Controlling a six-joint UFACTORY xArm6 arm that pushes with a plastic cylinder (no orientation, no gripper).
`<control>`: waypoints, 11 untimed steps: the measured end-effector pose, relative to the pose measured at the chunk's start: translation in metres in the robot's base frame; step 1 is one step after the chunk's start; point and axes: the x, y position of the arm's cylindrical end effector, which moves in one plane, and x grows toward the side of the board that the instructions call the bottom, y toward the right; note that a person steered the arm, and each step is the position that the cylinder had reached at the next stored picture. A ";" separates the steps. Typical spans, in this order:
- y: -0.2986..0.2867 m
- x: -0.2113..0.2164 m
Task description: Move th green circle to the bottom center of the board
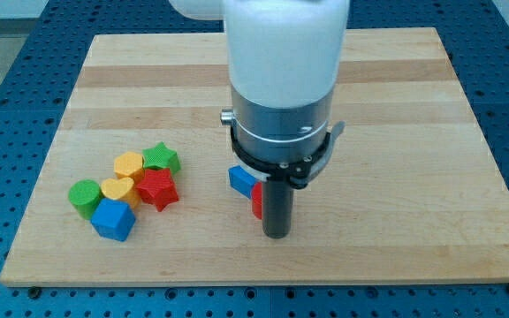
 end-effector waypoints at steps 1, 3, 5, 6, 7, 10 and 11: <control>-0.001 -0.012; -0.041 0.045; -0.140 0.055; -0.207 0.054; -0.251 0.035; -0.201 0.002; -0.171 0.002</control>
